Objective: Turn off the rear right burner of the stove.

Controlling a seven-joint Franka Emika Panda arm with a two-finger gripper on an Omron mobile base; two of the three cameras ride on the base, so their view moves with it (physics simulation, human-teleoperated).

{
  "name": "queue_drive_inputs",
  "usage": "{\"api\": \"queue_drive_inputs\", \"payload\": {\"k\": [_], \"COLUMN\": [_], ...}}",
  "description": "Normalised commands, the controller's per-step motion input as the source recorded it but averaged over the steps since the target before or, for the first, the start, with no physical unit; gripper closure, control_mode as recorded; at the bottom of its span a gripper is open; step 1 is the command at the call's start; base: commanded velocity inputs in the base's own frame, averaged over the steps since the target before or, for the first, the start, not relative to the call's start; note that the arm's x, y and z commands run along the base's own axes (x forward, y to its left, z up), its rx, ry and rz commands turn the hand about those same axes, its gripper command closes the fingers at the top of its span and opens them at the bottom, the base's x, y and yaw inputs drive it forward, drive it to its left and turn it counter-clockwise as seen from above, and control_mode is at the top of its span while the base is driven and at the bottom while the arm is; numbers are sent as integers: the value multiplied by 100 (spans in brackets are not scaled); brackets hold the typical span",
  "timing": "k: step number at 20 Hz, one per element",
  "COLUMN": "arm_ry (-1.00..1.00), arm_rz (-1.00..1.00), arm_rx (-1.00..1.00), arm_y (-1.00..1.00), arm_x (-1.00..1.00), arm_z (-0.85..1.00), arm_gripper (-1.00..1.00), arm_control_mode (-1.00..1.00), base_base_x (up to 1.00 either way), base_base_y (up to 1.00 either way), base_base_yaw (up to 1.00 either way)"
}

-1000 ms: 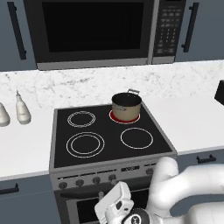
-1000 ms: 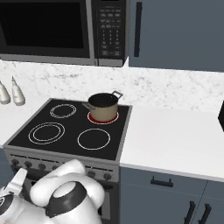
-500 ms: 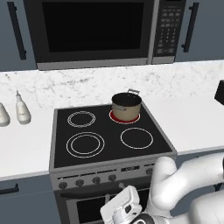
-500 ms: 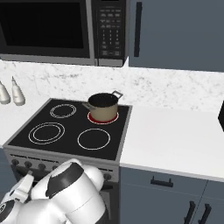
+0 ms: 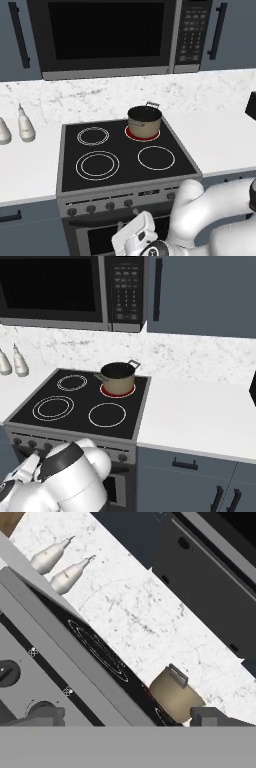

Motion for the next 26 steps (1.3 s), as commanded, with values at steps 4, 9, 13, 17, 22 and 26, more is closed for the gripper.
{"api": "queue_drive_inputs", "payload": {"k": [4, 9, 13, 17, 22, 26], "arm_ry": [5, 5, 5, 5, 6, 7], "arm_rz": [0, 0, 0, 0, 0, 0], "arm_rx": [0, 0, 0, 0, 0, 0], "arm_y": [0, 0, 0, -4, -7, 0], "arm_x": [31, 48, 49, 40, 43, 28], "arm_z": [0, 0, 0, -4, -12, -30], "arm_gripper": [-100, -100, -100, -100, -100, -100], "arm_control_mode": [-100, -100, -100, -100, -100, -100], "base_base_x": [0, 0, 0, 0, 0, 0], "base_base_y": [0, 0, 0, 0, 0, 0], "base_base_yaw": [0, 0, 0, 0, 0, 0]}}
